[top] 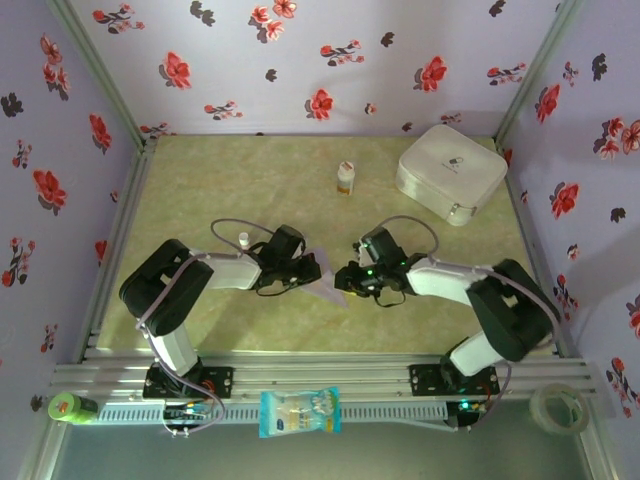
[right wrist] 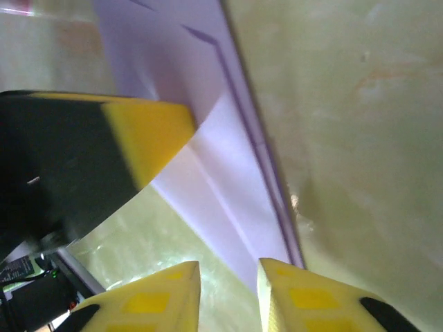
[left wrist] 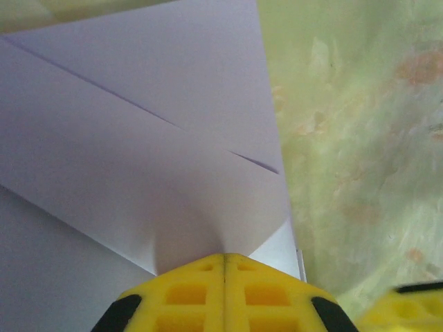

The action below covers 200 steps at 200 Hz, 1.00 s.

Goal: Fold a paper plane with a square sheet of paper (pick it up from the middle)
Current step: Fourth fold the wing at the center of the table, then turn over the paper at the center of the table.

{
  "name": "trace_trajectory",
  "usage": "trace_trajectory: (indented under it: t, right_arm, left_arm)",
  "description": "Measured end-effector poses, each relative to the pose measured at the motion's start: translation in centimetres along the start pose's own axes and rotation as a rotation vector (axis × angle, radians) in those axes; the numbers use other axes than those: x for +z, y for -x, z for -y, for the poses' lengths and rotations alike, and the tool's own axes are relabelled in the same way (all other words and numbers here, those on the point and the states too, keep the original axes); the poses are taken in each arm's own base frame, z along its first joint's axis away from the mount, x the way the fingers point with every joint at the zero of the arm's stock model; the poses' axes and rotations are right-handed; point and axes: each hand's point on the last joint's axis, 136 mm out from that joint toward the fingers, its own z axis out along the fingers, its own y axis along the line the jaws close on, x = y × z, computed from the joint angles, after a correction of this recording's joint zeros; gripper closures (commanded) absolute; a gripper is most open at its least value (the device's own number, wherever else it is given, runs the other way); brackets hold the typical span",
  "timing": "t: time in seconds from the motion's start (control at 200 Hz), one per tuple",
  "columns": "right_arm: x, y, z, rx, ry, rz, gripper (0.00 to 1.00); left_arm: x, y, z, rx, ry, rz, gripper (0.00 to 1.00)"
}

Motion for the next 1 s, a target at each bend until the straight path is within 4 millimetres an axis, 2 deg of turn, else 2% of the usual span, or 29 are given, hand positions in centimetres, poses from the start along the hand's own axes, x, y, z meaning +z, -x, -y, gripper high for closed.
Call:
trace_trajectory:
  t: [0.12, 0.24, 0.33, 0.445, 0.79, 1.0]
  right_arm:
    - [-2.0, -0.9, -0.3, 0.026, 0.014, 0.027, 0.64]
    - [-2.5, -2.5, 1.0, 0.084, -0.009, 0.007, 0.63]
    - [-2.3, -3.4, 2.2, 0.135, -0.04, -0.019, 0.65]
    - [-2.0, -4.1, 2.8, 0.181, -0.047, -0.045, 0.68]
    - [-0.5, -4.7, 3.8, 0.231, -0.057, -0.096, 0.69]
    - [-0.2, -4.7, 3.7, 0.251, -0.043, -0.095, 0.71]
  left_arm:
    - [0.0, 0.0, 0.0, -0.002, 0.0, 0.001, 1.0]
    - [0.0, 0.0, 0.0, -0.014, 0.0, 0.0, 1.0]
    - [0.0, 0.0, 0.0, -0.021, 0.0, 0.001, 1.0]
    - [0.0, 0.1, 0.0, -0.028, 0.0, 0.001, 1.0]
    - [0.0, 0.2, -0.1, -0.057, 0.0, 0.002, 1.0]
    - [-0.1, 0.3, -0.2, -0.073, -0.006, -0.001, 1.0]
